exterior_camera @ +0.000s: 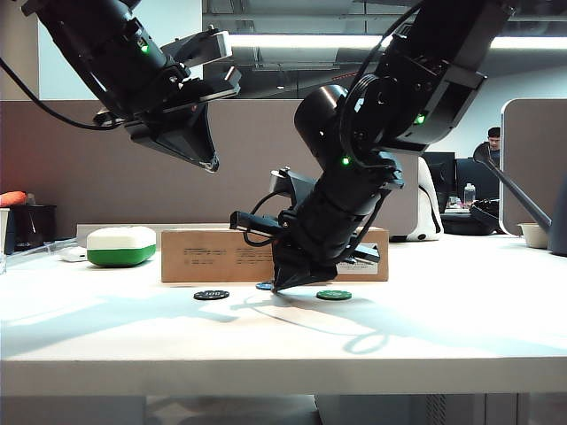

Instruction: Push the chip, whose value equals the sum of all the chip values on the rectangular box, forward next to the box.

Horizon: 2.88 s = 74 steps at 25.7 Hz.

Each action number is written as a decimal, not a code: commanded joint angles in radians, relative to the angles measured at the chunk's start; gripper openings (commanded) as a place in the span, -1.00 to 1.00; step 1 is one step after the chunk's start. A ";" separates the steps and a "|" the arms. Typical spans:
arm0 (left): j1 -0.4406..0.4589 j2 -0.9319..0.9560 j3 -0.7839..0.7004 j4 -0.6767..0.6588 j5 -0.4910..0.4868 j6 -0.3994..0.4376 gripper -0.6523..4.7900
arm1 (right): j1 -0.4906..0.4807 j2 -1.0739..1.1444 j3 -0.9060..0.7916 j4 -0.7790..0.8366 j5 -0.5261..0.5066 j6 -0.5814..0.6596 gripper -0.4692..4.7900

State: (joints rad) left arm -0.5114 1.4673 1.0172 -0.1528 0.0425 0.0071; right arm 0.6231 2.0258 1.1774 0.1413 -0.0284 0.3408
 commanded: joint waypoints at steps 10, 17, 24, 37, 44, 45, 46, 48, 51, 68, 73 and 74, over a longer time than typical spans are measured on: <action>-0.001 -0.003 0.003 0.013 0.003 0.000 -0.78 | -0.002 0.021 -0.013 -0.001 0.038 -0.005 -0.84; -0.001 -0.003 0.003 0.013 0.003 0.000 -0.78 | -0.001 0.027 -0.013 0.046 0.051 -0.005 -0.84; -0.001 -0.003 0.003 0.013 0.003 0.000 -0.78 | -0.002 0.013 -0.013 0.035 0.026 -0.005 -0.84; -0.001 -0.003 0.003 0.013 0.003 0.000 -0.78 | -0.002 -0.121 -0.013 -0.049 0.026 -0.005 -0.84; -0.001 -0.003 0.003 0.013 0.003 0.000 -0.78 | -0.003 -0.222 -0.014 -0.196 0.034 -0.110 -0.84; -0.001 -0.003 0.003 0.013 0.003 0.000 -0.78 | -0.003 -0.233 -0.014 -0.225 0.034 -0.110 -0.84; -0.001 -0.003 0.003 0.013 0.003 0.000 -0.78 | -0.003 -0.240 -0.014 -0.247 0.035 -0.109 -0.84; -0.001 -0.003 0.003 0.012 0.003 0.000 -0.78 | -0.003 -0.253 -0.015 -0.295 0.042 -0.108 -0.84; -0.001 -0.003 0.003 0.013 0.003 0.000 -0.78 | -0.001 -0.274 -0.016 -0.358 0.060 -0.106 -0.84; -0.001 -0.008 0.003 0.012 0.003 0.000 -0.78 | 0.011 -0.902 -0.457 -0.397 0.087 -0.101 -0.84; -0.001 -0.008 0.003 0.012 0.003 0.000 -0.78 | 0.012 -1.031 -0.563 -0.400 0.086 -0.101 -0.84; -0.001 -0.008 0.003 0.013 0.003 0.000 -0.78 | 0.012 -1.043 -0.574 -0.401 0.086 -0.101 -0.84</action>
State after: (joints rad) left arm -0.5117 1.4658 1.0172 -0.1532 0.0429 0.0071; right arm 0.6357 0.9970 0.6109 -0.2691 0.0570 0.2382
